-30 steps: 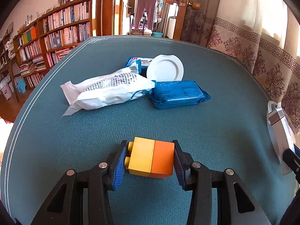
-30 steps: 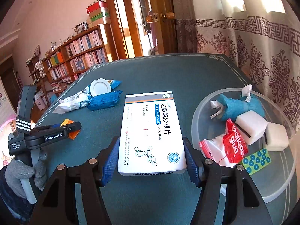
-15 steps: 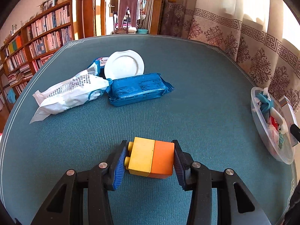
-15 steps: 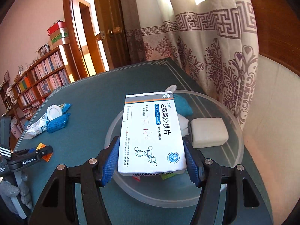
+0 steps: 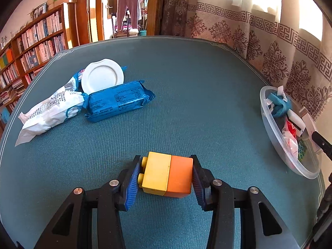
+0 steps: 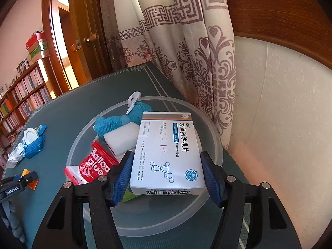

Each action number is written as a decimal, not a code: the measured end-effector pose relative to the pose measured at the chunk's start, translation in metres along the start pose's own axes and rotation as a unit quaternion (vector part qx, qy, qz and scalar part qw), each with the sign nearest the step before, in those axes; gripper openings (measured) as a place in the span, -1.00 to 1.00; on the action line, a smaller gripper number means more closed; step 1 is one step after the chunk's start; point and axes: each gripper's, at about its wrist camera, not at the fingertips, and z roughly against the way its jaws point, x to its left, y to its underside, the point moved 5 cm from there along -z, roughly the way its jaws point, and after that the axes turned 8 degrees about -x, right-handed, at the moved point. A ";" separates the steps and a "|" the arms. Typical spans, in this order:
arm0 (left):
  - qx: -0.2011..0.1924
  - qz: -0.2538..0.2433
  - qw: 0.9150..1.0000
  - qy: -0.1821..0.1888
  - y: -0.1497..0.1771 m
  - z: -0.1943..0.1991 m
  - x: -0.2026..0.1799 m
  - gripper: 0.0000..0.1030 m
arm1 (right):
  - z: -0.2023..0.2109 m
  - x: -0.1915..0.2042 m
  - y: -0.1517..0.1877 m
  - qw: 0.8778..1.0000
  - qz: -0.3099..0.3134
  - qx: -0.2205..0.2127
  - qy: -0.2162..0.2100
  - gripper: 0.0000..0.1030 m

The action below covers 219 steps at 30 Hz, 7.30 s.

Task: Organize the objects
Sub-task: 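Carry the medicine box with the right gripper over the bowl while the left carries the block, then lower the block and box into the bowl and open both grippers, then withdraw both grippers from the bowl toward the remaining table items, then grasp the blue wet-wipes pack with the right gripper while the left approaches the white plate, then close the left gripper on the white plate rim while the right lifts the wipes pack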

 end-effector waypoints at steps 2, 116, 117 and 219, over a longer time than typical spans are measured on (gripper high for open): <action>0.001 -0.006 1.000 0.005 -0.002 -0.001 -0.007 -0.07 | -0.001 -0.002 0.001 1.000 0.001 0.002 0.003 0.26; -0.061 0.070 0.991 -0.097 -0.053 -0.002 0.121 0.99 | -0.024 0.224 0.040 0.959 0.133 0.096 -0.232 0.53; -0.063 0.065 0.991 -0.099 -0.054 -0.002 0.122 0.99 | -0.027 0.228 0.041 0.957 0.131 0.102 -0.237 0.59; -0.079 0.006 0.992 -0.101 -0.092 -0.065 0.081 0.31 | -0.050 0.256 0.054 0.953 0.139 0.106 -0.249 0.54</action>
